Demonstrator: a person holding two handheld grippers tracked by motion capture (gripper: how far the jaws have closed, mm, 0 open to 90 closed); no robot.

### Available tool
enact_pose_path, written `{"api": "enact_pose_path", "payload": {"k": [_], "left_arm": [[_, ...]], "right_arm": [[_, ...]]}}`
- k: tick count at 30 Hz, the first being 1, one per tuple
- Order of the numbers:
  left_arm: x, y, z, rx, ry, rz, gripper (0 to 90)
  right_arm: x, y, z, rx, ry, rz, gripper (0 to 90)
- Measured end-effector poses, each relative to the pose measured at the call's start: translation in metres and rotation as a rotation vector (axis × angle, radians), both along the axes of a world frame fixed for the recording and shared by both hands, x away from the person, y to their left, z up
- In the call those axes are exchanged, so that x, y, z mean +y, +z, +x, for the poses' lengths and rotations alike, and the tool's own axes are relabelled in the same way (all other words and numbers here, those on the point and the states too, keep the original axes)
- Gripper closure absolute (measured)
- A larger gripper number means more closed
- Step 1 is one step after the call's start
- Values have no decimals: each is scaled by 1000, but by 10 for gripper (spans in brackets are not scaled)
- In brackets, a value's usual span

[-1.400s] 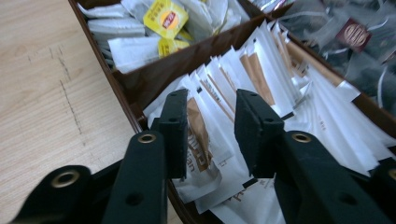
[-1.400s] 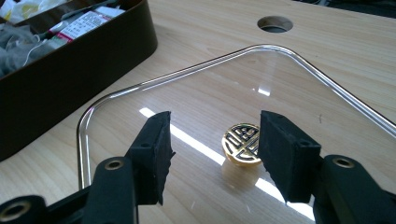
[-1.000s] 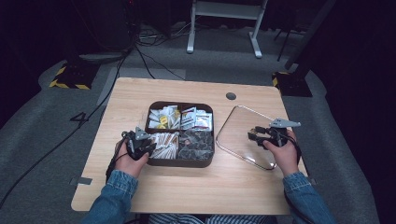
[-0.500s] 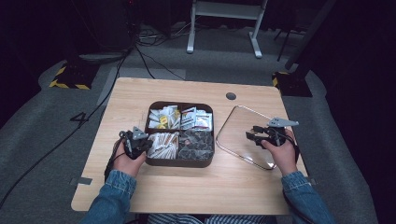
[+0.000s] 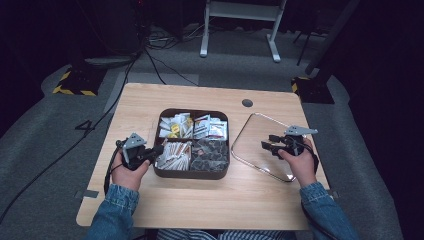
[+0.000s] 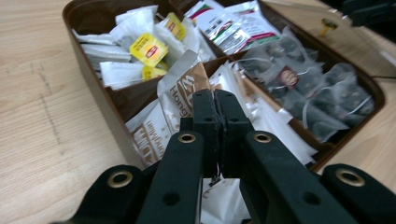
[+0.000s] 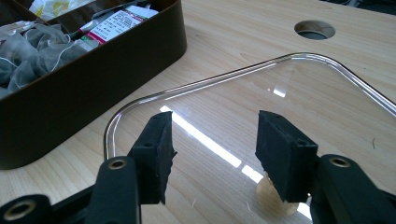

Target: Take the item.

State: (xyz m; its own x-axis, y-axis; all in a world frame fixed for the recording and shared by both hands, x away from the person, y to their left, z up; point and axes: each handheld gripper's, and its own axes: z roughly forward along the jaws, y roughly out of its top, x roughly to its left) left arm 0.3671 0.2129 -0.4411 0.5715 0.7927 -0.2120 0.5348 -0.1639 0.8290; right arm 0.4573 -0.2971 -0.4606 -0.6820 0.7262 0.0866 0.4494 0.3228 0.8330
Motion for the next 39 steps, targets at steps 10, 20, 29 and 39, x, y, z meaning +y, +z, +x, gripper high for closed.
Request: {"api": "enact_pose_path", "payload": {"k": [10, 20, 29, 39], "left_arm": [[0, 9, -7, -29, -27, -46, 881], [-9, 19, -14, -65, -80, -54, 881], [-25, 21, -23, -70, -144, -38, 881], [-64, 23, -36, -63, -289, -2, 880]], "right_arm": [[-2, 0, 1, 2, -9, 7, 470], [-5, 2, 1, -3, -15, 11, 470], [-7, 3, 1, -8, -19, 13, 468], [-11, 4, 2, -5, -31, 16, 467]]}}
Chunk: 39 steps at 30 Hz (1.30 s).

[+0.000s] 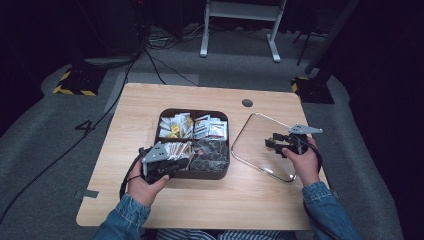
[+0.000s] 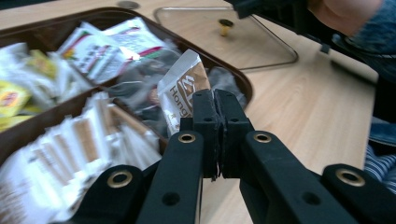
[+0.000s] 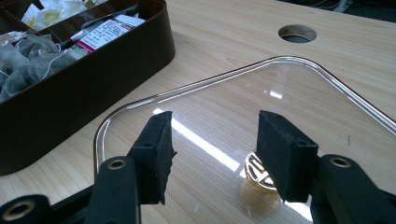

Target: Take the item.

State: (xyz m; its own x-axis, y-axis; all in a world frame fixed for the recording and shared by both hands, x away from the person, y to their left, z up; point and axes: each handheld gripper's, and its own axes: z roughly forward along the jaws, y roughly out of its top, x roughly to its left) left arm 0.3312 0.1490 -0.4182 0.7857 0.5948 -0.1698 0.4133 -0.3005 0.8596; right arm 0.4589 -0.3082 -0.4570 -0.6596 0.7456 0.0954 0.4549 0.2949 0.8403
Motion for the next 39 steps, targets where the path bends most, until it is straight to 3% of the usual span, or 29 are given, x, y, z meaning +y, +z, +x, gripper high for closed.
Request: {"api": "enact_pose_path", "payload": {"k": [6, 11, 17, 34, 39], "left_arm": [[-16, -1, -6, 0, -69, 27, 880], [-24, -8, -5, 20, -100, 69, 880], [-38, -16, -9, 38, -181, 97, 880], [-60, -28, -16, 80, -304, 133, 880], [-68, -37, -16, 109, -326, 149, 880]], "right_arm": [[0, 0, 0, 0, -2, 1, 467], [0, 0, 0, -2, 0, -2, 466], [0, 0, 0, 0, -3, 1, 466], [0, 0, 0, 0, -1, -2, 465], [0, -1, 0, -2, -1, -1, 464]]}}
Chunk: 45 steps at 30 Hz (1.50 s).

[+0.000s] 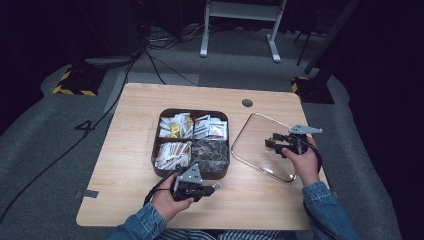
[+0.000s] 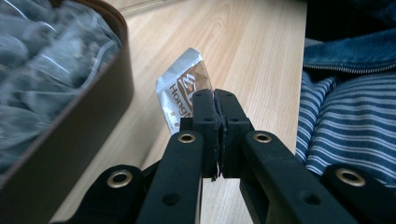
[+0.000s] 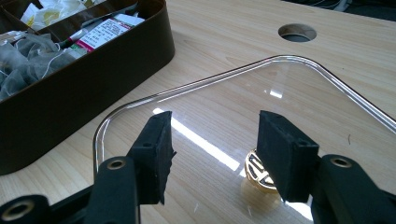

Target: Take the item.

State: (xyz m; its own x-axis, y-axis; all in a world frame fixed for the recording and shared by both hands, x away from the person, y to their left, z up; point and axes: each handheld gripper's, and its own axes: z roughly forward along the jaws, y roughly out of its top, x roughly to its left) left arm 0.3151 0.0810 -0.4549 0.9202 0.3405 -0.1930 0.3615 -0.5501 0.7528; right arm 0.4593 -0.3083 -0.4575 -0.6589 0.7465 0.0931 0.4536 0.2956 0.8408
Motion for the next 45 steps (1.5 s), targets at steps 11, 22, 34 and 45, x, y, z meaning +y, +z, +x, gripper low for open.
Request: {"api": "enact_pose_path", "payload": {"k": [11, 22, 34, 45], "left_arm": [[-9, -15, 4, 15, -11, 66, 880], [-8, -21, 7, 60, 12, 30, 679], [26, 6, 9, -5, 171, -94, 495], [61, 20, 16, -70, 316, -126, 455]], "right_arm": [[0, 0, 0, 0, 2, 1, 463], [1, 0, 1, 1, 2, -1, 461], [5, -2, 3, 11, 9, 9, 458], [3, -1, 4, 7, -1, 17, 448]]}}
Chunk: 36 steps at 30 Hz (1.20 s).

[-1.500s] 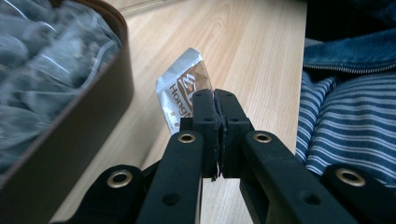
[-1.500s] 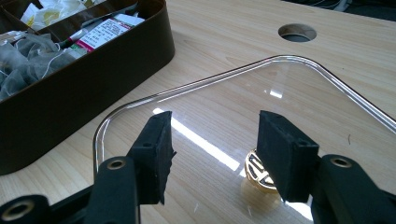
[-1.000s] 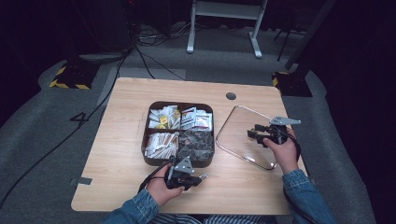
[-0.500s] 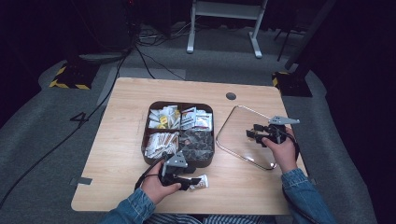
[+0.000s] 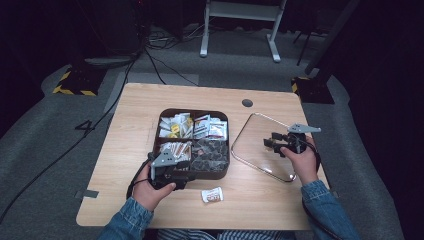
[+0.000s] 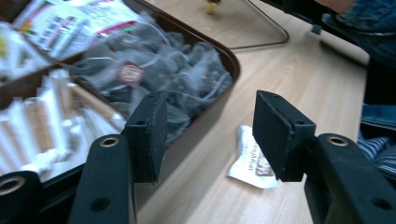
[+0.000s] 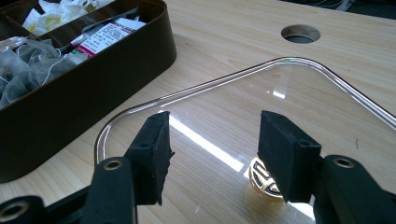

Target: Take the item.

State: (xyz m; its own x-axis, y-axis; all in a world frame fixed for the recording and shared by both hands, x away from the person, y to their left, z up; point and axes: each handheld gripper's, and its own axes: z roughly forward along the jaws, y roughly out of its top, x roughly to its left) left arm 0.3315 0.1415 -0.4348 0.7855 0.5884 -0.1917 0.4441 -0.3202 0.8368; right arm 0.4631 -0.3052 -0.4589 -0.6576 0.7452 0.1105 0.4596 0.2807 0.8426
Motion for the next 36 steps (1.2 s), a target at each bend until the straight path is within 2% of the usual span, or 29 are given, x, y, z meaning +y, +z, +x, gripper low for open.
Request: {"api": "enact_pose_path", "payload": {"k": [5, 6, 9, 12, 16, 18, 19, 20, 21, 23, 26, 27, 28, 29, 30, 31, 36], "left_arm": [[11, 6, 1, -18, 54, 4, 431], [17, 9, 1, -34, 94, 5, 427], [29, 14, 2, -51, 172, 23, 416], [41, 17, 5, -39, 243, 26, 404], [60, 18, 9, -42, 332, 69, 386], [64, 18, 10, -43, 349, 75, 381], [72, 16, 13, -40, 386, 79, 378], [72, 16, 13, -40, 386, 79, 374], [79, 14, 15, -36, 422, 85, 369], [84, 10, 17, -39, 464, 110, 358], [89, 7, 20, -26, 488, 117, 349], [94, 5, 23, -23, 521, 120, 349], [94, 5, 23, -23, 521, 120, 346], [98, 3, 25, -27, 555, 149, 340], [98, 3, 25, -27, 555, 149, 337], [101, 0, 27, -40, 581, 181, 336], [105, -8, 32, -23, 596, 191, 334]], "right_arm": [[0, 0, 1, -1, -8, 6, 436], [0, 0, 1, 2, -10, 7, 434], [1, -1, 2, 2, -9, 9, 433], [2, -3, 2, 7, -9, 8, 431], [0, -3, 1, 9, -9, 5, 429], [0, -3, 1, 7, -12, 6, 429], [-2, -3, 0, 9, -16, 3, 428], [-2, -3, 0, 9, -16, 3, 428], [-3, -3, -1, 8, -19, 2, 428], [-3, -3, -1, 9, -23, 3, 427], [-4, -3, -2, 10, -19, 0, 427], [-3, -4, -3, 13, -20, -3, 427], [-3, -4, -3, 13, -20, -3, 427], [-4, -5, -3, 10, -20, -8, 427], [-5, -6, -4, 14, -23, -6, 427], [-5, -6, -4, 15, -24, -6, 427], [-7, -7, -4, 19, -30, -8, 427]]}}
